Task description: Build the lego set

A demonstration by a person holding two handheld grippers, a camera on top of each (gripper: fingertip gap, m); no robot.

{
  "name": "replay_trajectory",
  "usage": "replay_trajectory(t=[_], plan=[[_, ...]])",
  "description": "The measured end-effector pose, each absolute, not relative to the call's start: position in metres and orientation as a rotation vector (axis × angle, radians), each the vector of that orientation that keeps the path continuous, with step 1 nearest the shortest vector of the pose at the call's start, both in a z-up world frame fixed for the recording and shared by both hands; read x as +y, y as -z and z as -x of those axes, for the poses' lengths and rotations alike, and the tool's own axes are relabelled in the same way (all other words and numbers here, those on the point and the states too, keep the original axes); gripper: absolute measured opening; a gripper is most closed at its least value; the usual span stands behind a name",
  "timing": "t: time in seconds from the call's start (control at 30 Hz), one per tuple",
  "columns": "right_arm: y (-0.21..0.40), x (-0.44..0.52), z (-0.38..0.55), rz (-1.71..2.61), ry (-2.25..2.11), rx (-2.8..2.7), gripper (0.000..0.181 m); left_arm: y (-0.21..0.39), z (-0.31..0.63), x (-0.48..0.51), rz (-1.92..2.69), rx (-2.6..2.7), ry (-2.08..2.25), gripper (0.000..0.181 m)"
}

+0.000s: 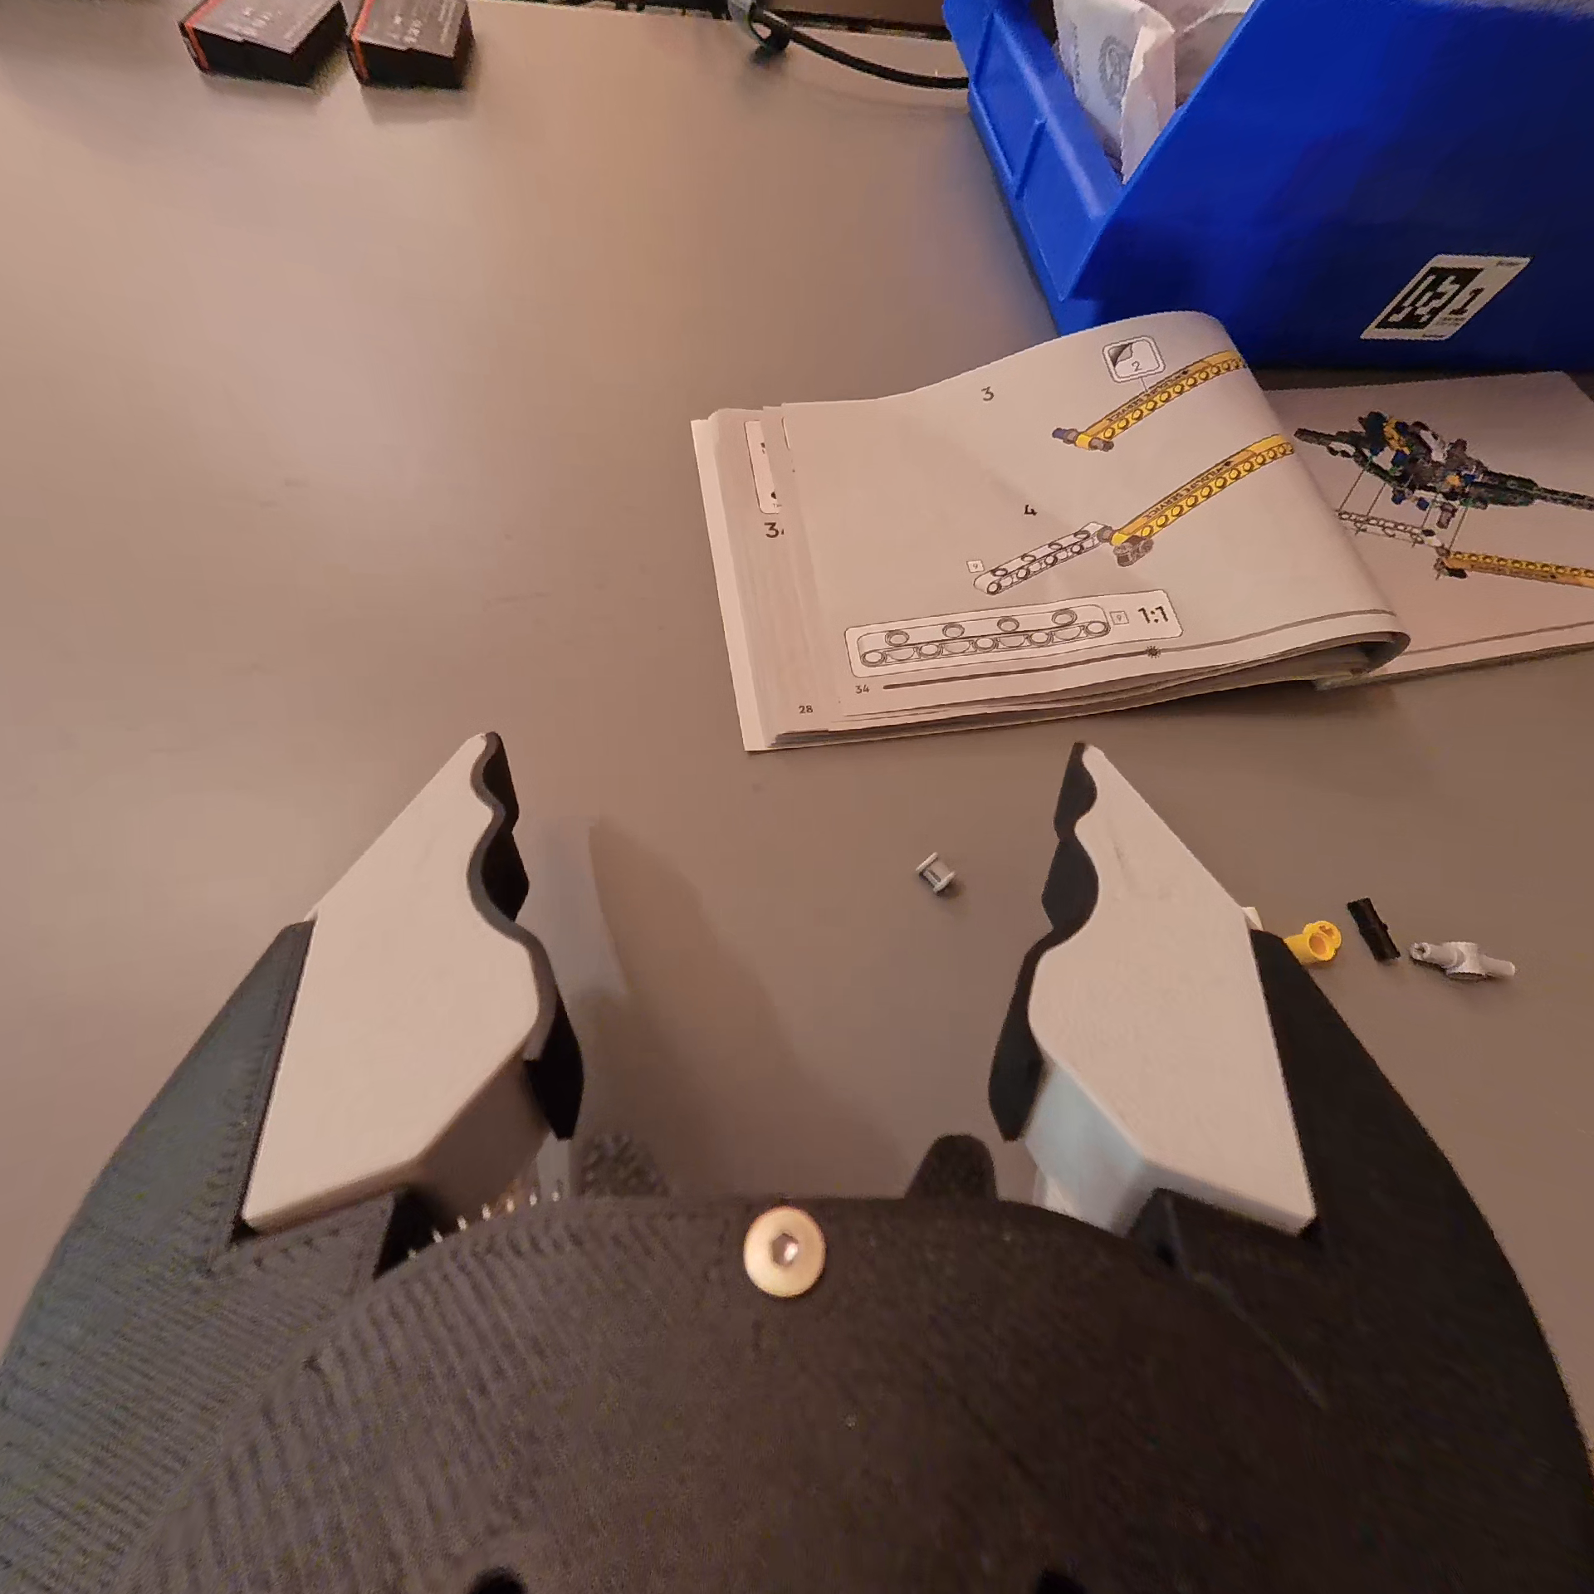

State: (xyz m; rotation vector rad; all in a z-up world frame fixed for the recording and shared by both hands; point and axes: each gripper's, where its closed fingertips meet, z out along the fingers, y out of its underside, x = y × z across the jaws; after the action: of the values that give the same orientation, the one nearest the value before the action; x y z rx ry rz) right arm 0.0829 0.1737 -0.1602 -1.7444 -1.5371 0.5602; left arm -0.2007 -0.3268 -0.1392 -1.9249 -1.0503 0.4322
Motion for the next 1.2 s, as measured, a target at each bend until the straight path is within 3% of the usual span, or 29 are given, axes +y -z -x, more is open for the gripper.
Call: replay_trajectory(t=[0.03, 0.43, 0.73, 0.9, 1.07, 1.2], plan=[[0.159, 0.173, -0.083, 1.740, -0.562, -1.535, 0.154, 0.138, 0.201, -0.327, 1.918, -1.054, -0.433, 0.122], [0.167, 0.175, -0.084, 1.800, -0.558, -1.549, 0.156, 0.138, 0.202, -0.329, 1.898, -1.072, -0.412, 0.119], [0.139, 0.157, -0.079, 1.621, -0.719, -1.533, 0.132, 0.130, 0.199, -0.326, 1.893, -0.998, -0.481, 0.111], [0.106, 0.116, -0.076, 1.365, -0.939, -1.589, 0.111, 0.111, 0.193, -0.315, 1.831, -0.902, -0.501, 0.101], [0.095, 0.052, -0.092, 1.085, -1.191, -1.784, 0.055, 0.104, 0.195, -0.306, 1.807, -0.845, -0.531, 0.098], [0.107, 0.019, -0.107, 1.018, -1.273, -1.969, 0.037, 0.105, 0.199, -0.303, 1.799, -0.841, -0.525, 0.096]])
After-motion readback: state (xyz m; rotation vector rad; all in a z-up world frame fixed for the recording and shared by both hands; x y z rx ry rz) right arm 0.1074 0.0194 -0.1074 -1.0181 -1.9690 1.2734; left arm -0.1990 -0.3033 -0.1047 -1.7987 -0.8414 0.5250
